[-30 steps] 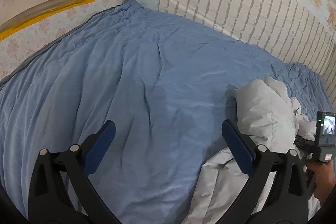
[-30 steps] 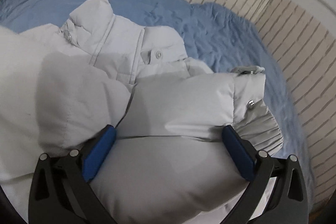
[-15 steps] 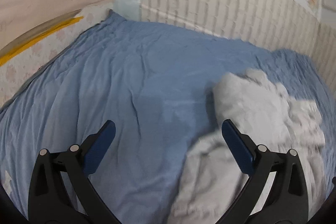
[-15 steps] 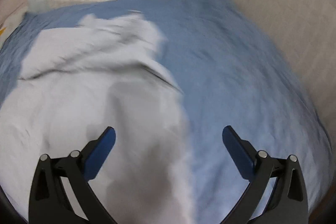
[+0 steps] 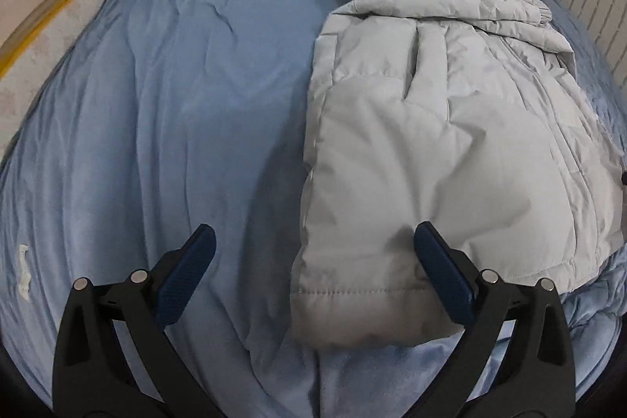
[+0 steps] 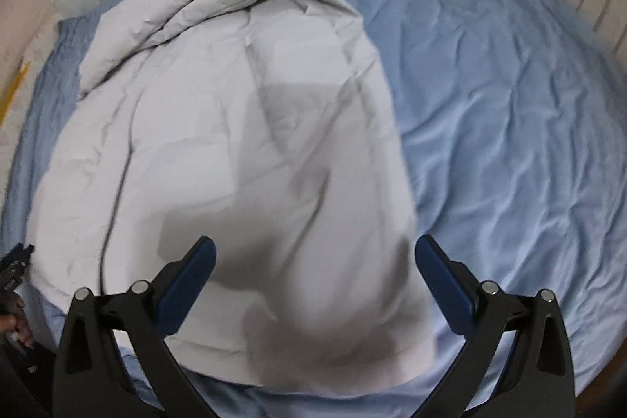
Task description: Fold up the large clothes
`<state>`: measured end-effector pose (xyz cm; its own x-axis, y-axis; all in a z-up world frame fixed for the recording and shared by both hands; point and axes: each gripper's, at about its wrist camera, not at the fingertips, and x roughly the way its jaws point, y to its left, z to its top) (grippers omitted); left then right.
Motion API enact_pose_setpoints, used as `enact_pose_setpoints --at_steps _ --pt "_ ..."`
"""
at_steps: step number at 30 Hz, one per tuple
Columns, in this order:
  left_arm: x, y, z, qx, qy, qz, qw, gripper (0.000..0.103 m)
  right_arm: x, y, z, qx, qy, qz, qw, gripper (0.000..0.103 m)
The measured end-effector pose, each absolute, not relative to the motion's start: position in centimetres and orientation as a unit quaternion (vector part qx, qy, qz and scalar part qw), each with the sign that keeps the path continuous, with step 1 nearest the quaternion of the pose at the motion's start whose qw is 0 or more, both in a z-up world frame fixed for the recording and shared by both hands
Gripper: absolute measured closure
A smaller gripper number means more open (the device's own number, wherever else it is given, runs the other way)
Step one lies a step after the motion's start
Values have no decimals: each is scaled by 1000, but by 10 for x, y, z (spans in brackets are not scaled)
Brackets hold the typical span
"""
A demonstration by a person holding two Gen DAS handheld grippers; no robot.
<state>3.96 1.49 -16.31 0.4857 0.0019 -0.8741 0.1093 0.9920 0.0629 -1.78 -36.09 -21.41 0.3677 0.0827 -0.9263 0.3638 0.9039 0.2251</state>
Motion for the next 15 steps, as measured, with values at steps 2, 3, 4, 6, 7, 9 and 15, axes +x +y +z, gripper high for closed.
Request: enact_pose_setpoints --at_steps 2,3,4,6,7,9,15 --pt "40 14 -171 55 519 -29 852 3 -27 -368 -234 248 577 -106 771 2" --pt "42 14 -178 51 530 -26 846 3 -30 -367 -235 249 578 -112 769 2" --pt "44 15 -183 43 538 -25 841 3 -31 -365 -234 246 576 -116 770 2" --pt "47 25 -194 -1 563 -25 826 3 -31 -362 -233 241 582 -121 767 2" --pt "46 32 -197 -18 570 -26 821 3 -32 -357 -236 236 589 -123 763 2" --pt "47 43 -204 -56 583 -30 810 3 -30 -352 -243 231 606 -122 752 2" --pt "43 40 -217 -46 596 -31 801 3 -18 -345 -258 216 634 -125 732 25"
